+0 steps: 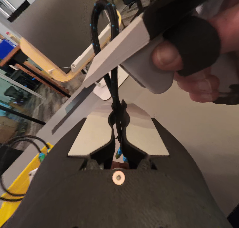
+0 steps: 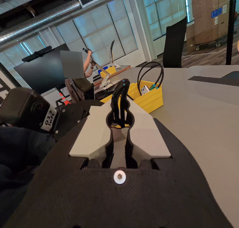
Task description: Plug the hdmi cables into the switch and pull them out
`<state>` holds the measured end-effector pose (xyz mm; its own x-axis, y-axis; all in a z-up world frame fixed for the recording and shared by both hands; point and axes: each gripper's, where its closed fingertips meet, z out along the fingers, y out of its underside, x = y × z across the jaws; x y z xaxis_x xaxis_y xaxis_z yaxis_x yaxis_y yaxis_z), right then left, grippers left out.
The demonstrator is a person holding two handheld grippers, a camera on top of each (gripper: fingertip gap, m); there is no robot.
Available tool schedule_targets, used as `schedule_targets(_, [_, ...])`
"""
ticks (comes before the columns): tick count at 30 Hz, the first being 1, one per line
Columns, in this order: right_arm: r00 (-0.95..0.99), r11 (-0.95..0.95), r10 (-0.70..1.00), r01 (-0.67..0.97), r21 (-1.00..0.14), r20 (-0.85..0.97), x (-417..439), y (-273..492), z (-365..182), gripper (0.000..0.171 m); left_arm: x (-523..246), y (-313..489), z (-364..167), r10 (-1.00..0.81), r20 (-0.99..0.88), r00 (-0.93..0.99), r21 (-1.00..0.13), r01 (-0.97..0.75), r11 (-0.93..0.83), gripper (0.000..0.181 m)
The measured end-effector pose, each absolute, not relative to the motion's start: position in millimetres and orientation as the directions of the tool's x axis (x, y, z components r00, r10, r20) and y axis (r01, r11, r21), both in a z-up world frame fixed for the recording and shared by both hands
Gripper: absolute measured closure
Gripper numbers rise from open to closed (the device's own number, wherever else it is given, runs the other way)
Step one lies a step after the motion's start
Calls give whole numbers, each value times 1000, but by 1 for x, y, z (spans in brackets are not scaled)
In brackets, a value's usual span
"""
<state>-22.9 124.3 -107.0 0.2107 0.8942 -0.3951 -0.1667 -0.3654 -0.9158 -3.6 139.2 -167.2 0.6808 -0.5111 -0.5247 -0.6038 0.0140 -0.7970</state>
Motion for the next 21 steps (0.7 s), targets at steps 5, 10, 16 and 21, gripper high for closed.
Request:
schedule_targets(5, [137,-329,928,-133,-935,-346,-13,122,-95,143,-20,147,-166,-581,-332,743,-885,-459,-82,179])
schedule_targets(10, [222,-212,963,268,-940,-154,17,139,-159,139,-47,161,-169,-571,-199,796,-921,-351,-169,180])
schedule_targets(16, [177,-181,980,621,-762,-88,32,143,-263,147,-48,162,-179,-609,-178,773,-910,-365,-198,180])
schedule_targets(21, [76,55,977,812,-581,198,36,155,-306,161,-49,165,-188,-592,-290,752,-861,-475,-181,180])
